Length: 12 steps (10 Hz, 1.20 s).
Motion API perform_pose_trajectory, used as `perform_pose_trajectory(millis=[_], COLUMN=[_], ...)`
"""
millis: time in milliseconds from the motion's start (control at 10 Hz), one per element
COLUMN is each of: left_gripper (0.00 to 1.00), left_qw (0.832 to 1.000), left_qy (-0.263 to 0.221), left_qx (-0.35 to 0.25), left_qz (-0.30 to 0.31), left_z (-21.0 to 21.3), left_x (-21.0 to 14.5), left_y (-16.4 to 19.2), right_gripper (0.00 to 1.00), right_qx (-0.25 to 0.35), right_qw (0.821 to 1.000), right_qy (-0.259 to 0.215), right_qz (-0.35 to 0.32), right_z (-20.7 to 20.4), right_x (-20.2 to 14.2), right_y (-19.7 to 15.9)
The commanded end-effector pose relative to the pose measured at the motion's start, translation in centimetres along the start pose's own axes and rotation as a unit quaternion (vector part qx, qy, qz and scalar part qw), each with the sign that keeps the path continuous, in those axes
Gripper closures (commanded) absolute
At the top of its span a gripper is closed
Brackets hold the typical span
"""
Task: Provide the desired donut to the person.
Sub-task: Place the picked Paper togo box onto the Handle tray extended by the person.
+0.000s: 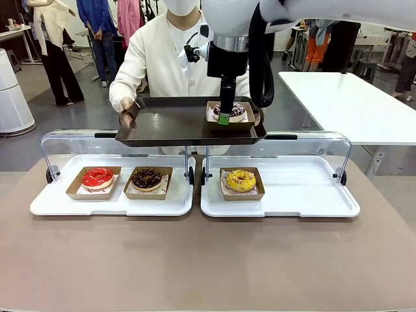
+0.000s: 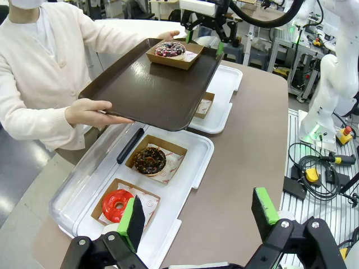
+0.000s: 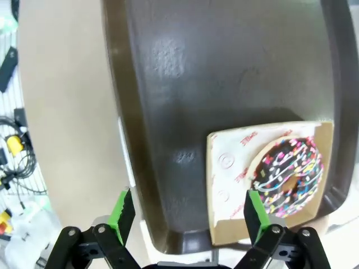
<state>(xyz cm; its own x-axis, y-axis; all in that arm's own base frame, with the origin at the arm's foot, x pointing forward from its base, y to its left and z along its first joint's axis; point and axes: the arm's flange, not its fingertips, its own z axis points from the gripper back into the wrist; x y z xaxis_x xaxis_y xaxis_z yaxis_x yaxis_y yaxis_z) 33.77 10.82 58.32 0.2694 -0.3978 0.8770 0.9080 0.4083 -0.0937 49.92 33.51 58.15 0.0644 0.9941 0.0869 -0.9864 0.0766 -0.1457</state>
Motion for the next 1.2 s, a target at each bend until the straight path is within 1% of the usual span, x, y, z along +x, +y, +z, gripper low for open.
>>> perform_pose_trajectory(millis=[0, 300, 400, 600, 800, 900, 1000, 1100], left_gripper=[0.00, 0.00, 0.00, 0.00, 0.00, 0.00, 0.00, 0.00], left_qw=[1.000, 1.000, 1.000, 1.000, 1.000, 1.000, 1.000, 1.000], left_qy=[-0.011, -0.011, -0.011, -0.011, -0.011, -0.011, -0.011, -0.011], left_qx=[-0.002, -0.002, -0.002, -0.002, -0.002, -0.002, -0.002, -0.002], left_qz=[-0.010, -0.010, -0.010, -0.010, -0.010, -0.010, -0.010, -0.010], left_z=[0.0, 0.0, 0.0, 0.0, 0.0, 0.0, 0.0, 0.0], left_x=[0.0, 0.0, 0.0, 0.0, 0.0, 0.0, 0.0, 0.0], left_y=[0.1, 0.1, 0.1, 0.1, 0.1, 0.1, 0.1, 0.1], right_gripper=[0.00, 0.00, 0.00, 0.00, 0.00, 0.00, 0.00, 0.00], right_qx=[0.005, 0.004, 0.003, -0.008, -0.006, 0.000, 0.003, -0.007], right_qw=[1.000, 1.000, 1.000, 0.999, 0.999, 0.999, 0.999, 0.998], right_qy=[0.003, 0.002, 0.006, 0.014, 0.016, 0.006, 0.005, 0.023], right_qz=[0.016, -0.016, -0.017, -0.032, -0.044, -0.050, -0.050, -0.062], right_z=[1.2, 1.0, 0.7, 0.3, -0.4, -1.1, -1.8, -2.7], right_x=[-4.6, -10.9, -12.6, -16.4, -19.5, -20.4, -20.5, -20.2], right_y=[3.9, 8.6, 10.1, 12.1, 12.7, 12.2, 11.5, 10.0])
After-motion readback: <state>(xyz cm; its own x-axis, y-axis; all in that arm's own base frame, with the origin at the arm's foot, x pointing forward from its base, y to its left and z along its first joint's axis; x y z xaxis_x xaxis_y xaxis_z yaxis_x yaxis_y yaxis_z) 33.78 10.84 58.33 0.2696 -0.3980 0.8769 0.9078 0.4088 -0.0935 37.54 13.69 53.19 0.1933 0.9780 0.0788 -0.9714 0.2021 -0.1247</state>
